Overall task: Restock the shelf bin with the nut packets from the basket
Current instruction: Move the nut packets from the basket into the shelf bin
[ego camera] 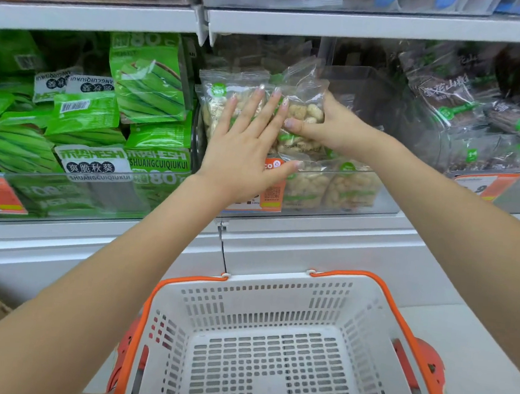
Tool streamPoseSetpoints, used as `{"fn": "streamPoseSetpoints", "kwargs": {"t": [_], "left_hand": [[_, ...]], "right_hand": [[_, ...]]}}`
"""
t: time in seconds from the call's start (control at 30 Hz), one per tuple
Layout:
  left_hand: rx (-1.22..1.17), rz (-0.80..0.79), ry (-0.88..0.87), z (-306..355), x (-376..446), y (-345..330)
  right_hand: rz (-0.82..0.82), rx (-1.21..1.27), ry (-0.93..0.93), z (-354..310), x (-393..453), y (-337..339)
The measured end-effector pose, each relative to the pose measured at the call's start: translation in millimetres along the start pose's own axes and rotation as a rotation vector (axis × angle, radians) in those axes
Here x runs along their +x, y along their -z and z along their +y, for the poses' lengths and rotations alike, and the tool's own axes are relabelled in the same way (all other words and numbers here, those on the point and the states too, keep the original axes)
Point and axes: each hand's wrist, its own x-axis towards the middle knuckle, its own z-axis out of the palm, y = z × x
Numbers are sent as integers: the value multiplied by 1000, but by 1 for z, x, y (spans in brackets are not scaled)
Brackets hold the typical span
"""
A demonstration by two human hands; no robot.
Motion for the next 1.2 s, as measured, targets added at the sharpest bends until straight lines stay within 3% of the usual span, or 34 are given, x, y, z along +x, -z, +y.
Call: {"fn": "streamPoseSetpoints", "kwargs": {"t": [0.23,0.33,0.43,0.53,0.7,0.83,0.97,1.1,1.2], "left_hand": [[-66,-17,18,1,-3,5],[-239,-19,70,-1,-15,15],[-222,-5,85,-13,-34,18],[-109,-42,17,-21,-44,15],[-102,-75,29,-21,-42,14],[-124,-94,39,-19,-43,17],[-154,-105,39,-19,-45,19],[-154,-103,37,-20,-45,18],[-146,-92,35,-21,-45,17]], "right_hand": [[103,-115,13,1,-19,-6],[197,-372,11,8,-37,-5],[299,-641,-155,23,-52,1],[203,-693,-305,29,-59,3],[48,-766,-186,19,-53,-2],[6,-617,-126,24,-58,10],[214,-278,-100,32,-61,32],[102,-279,-319,37,-48,45],[3,-172,-371,36,-35,49]]}}
